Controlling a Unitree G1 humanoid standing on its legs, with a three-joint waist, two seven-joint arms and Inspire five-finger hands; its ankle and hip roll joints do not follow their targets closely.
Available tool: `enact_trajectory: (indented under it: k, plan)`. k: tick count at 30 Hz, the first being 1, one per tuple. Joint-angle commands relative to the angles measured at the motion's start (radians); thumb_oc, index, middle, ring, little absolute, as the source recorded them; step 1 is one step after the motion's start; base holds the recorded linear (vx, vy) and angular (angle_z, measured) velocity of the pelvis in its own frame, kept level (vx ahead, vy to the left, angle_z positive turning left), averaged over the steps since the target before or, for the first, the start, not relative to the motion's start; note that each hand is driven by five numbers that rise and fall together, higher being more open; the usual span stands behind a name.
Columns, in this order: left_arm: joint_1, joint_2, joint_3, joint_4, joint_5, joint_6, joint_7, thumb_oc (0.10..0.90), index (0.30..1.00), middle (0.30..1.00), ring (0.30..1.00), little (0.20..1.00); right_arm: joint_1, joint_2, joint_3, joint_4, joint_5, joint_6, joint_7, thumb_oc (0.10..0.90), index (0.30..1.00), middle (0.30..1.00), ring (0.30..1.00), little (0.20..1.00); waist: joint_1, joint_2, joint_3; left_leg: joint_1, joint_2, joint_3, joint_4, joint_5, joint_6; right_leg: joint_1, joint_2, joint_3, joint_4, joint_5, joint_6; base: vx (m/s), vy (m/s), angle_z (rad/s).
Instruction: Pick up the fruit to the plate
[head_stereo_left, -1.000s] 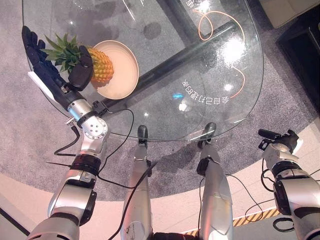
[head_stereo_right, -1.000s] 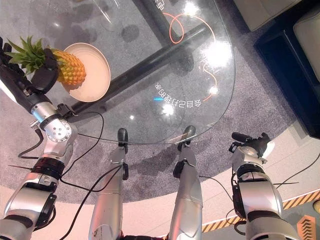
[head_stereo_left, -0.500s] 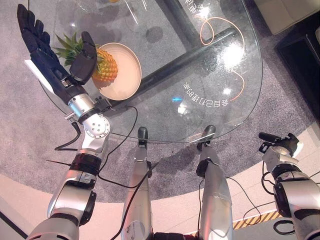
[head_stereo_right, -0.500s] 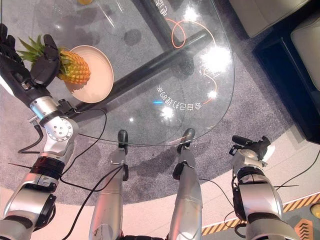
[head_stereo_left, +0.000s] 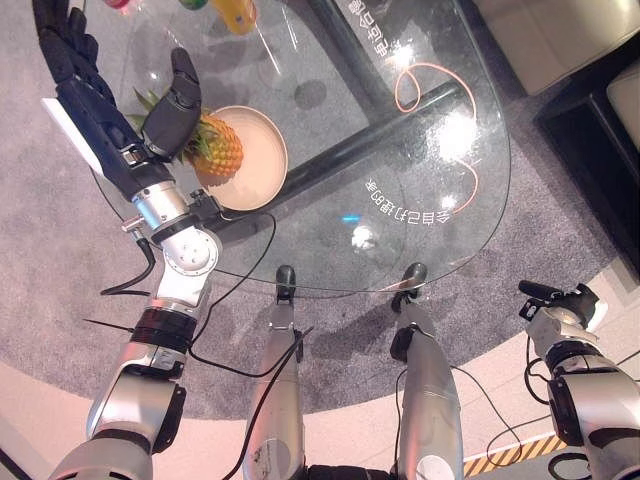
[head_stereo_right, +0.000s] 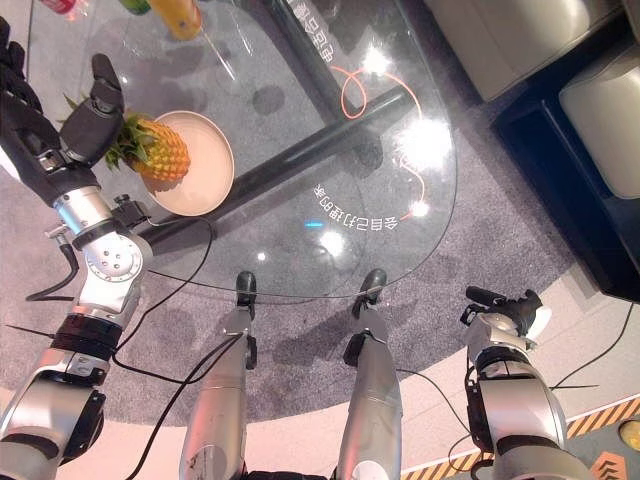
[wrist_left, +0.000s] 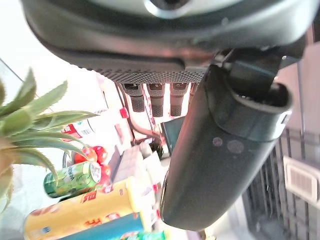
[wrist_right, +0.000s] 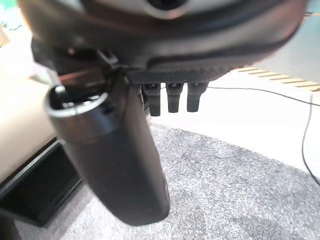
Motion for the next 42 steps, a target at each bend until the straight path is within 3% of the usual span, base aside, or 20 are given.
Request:
enact_trajectory:
  k: [1,5,9,14,18,23,26,29,35,42]
  plan:
    - [0.020,0.076,0.098,0.018,0.003,-0.004,-0.005,0.800,0.900,0.900,0.900,0.900,0.121,-0.055,-0.036,0.020,-0.022,-0.042,-0.010,0.800,0.900,0.900,0.900,0.900,0.005,0.035,-0.026,0.052,0.020,-0.008,-0.049,0.027,-0.006,0.127,-0.095,0.069,0.031,-0.106,0.124,0.07,0.052,-0.03]
    - [0.154,0.079,0.126,0.144,-0.021,0.026,-0.041,0.800,0.900,0.900,0.900,0.900,0.227,-0.028,-0.046,-0.007,-0.117,-0.050,0.015,0.800,0.900,0.900,0.900,0.900,0.004,0.041,-0.043,0.180,0.025,0.017,-0.128,0.053,-0.011,0.269,-0.098,0.056,-0.049,-0.084,0.130,0.07,0.054,-0.07]
    - [0.311,0.030,0.164,0.298,-0.044,0.074,-0.111,0.800,0.900,0.900,0.900,0.900,0.343,0.016,-0.046,-0.034,-0.171,-0.053,0.057,0.800,0.900,0.900,0.900,0.900,0.003,0.035,-0.118,0.286,0.037,0.050,-0.218,0.076,-0.019,0.386,-0.094,0.031,-0.132,-0.069,0.135,0.15,0.040,0.03]
    - [0.445,-0.033,0.196,0.507,-0.036,0.148,-0.274,0.800,0.900,0.900,0.900,0.900,0.452,0.074,-0.047,-0.027,-0.255,-0.045,0.131,0.800,0.900,0.900,0.900,0.900,-0.015,0.029,-0.218,0.389,0.047,0.076,-0.258,0.090,-0.027,0.499,-0.090,0.015,-0.181,-0.060,0.130,0.18,0.052,-0.06]
    - [0.477,-0.040,0.180,0.619,-0.053,0.205,-0.416,0.800,0.900,0.900,0.900,0.900,0.494,0.074,-0.052,-0.003,-0.304,-0.016,0.192,0.800,0.900,0.900,0.900,0.900,-0.029,0.032,-0.272,0.447,0.052,0.096,-0.264,0.089,-0.029,0.557,-0.091,0.008,-0.196,-0.058,0.130,0.14,0.056,0.00]
    - [0.524,-0.059,0.150,0.733,-0.067,0.334,-0.652,0.800,0.900,0.900,0.900,0.900,0.554,0.082,-0.059,0.046,-0.353,0.024,0.293,0.800,0.900,0.900,0.900,0.900,-0.040,0.033,-0.339,0.523,0.061,0.122,-0.264,0.073,-0.033,0.632,-0.092,-0.003,-0.212,-0.060,0.136,0.16,0.029,0.01]
    - [0.542,-0.078,0.141,0.783,-0.053,0.363,-0.728,0.800,0.900,0.900,0.900,0.900,0.573,0.098,-0.055,0.068,-0.400,0.065,0.354,0.800,0.900,0.900,0.900,0.900,-0.044,0.032,-0.364,0.547,0.066,0.127,-0.264,0.068,-0.033,0.657,-0.090,-0.006,-0.216,-0.062,0.138,0.11,0.002,-0.03]
    - [0.550,-0.106,0.110,0.833,0.001,0.445,-0.826,0.800,0.900,0.900,0.900,0.900,0.583,0.131,-0.020,0.099,-0.444,0.098,0.426,0.800,0.900,0.900,0.900,0.900,-0.050,0.028,-0.392,0.575,0.073,0.132,-0.264,0.060,-0.033,0.691,-0.084,-0.012,-0.222,-0.069,0.139,0.07,-0.009,-0.05]
    - [0.552,-0.166,0.069,0.879,0.059,0.568,-0.910,0.800,0.900,0.900,0.900,0.900,0.582,0.173,0.022,0.120,-0.519,0.125,0.475,0.800,0.900,0.900,0.900,0.900,-0.063,0.029,-0.418,0.607,0.087,0.137,-0.264,0.052,-0.036,0.723,-0.070,-0.007,-0.214,-0.094,0.129,0.04,-0.008,-0.02]
    - [0.558,-0.191,0.049,0.902,0.066,0.602,-0.936,0.800,0.900,0.900,0.900,0.900,0.579,0.192,0.045,0.118,-0.547,0.137,0.489,0.800,0.900,0.900,0.900,0.900,-0.073,0.027,-0.435,0.634,0.095,0.151,-0.264,0.042,-0.037,0.745,-0.068,-0.003,-0.230,-0.090,0.130,0.01,-0.006,-0.07]
